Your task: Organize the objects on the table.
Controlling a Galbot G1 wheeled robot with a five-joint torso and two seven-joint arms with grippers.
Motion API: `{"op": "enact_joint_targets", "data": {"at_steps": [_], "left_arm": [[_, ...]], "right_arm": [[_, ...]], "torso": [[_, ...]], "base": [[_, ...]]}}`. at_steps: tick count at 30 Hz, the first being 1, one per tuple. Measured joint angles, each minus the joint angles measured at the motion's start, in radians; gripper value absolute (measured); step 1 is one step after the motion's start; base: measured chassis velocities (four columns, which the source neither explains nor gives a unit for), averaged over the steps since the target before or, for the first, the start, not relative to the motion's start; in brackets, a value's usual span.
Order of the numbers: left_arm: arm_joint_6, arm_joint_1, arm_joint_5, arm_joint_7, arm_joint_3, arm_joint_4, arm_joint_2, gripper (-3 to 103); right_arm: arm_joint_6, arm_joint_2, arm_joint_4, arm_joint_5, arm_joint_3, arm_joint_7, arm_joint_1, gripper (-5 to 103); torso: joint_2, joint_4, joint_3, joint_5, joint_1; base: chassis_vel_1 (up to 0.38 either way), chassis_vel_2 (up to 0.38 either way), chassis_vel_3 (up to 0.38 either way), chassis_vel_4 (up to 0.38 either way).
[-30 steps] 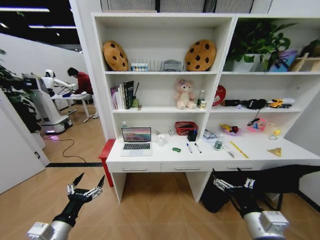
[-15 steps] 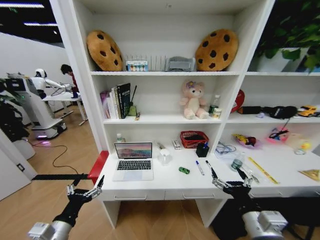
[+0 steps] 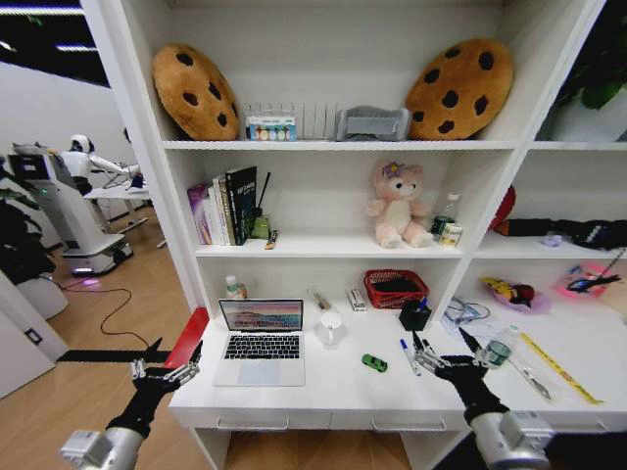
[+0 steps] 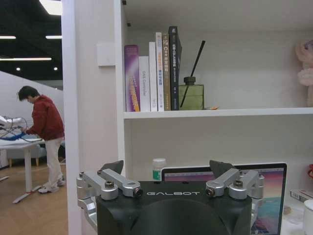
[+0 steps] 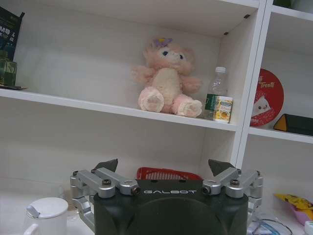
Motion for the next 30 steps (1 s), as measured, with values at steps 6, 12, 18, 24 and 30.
{"op": "enact_joint_targets", "data": {"at_steps": [6,12,18,24,30], "left_arm": [[0.031,-0.055,0.020,0.025,0.005,-0.001,0.052,78],[0.077,-0.127,-0.021,0.067,0.017,0.035,0.170,51],[0.116,-0.202,-0.048,0.061,0.063,0.062,0.268,35],[0.155,-0.263,-0.084,0.011,0.130,0.106,0.352,14],[0.236,-0.351,-0.160,-0.124,0.238,0.130,0.457,0]], "right_arm": [[-0.006,0.003,0.000,-0.003,0.000,0.015,0.000,100],[-0.017,-0.014,-0.024,-0.011,-0.015,0.022,0.019,100],[-0.025,-0.030,-0.054,-0.008,-0.014,0.035,0.044,100],[-0.025,-0.031,-0.075,-0.008,-0.009,0.039,0.046,100],[-0.029,-0.049,-0.090,-0.018,-0.012,0.053,0.042,100]], "torso": [[-0.001,0.0002,0.000,-0.0002,0.001],[-0.001,0.0001,0.001,-0.0003,0.002],[-0.001,0.0001,0.001,-0.0002,0.002],[-0.001,0.0001,0.001,-0.0003,0.002],[-0.001,0.0003,0.001,0.0000,0.002]], "base": [[0.007,-0.008,-0.011,0.003],[0.000,0.000,0.000,0.000],[0.000,0.000,0.000,0.000],[0.000,0.000,0.000,0.000],[0.000,0.000,0.000,0.000]]}}
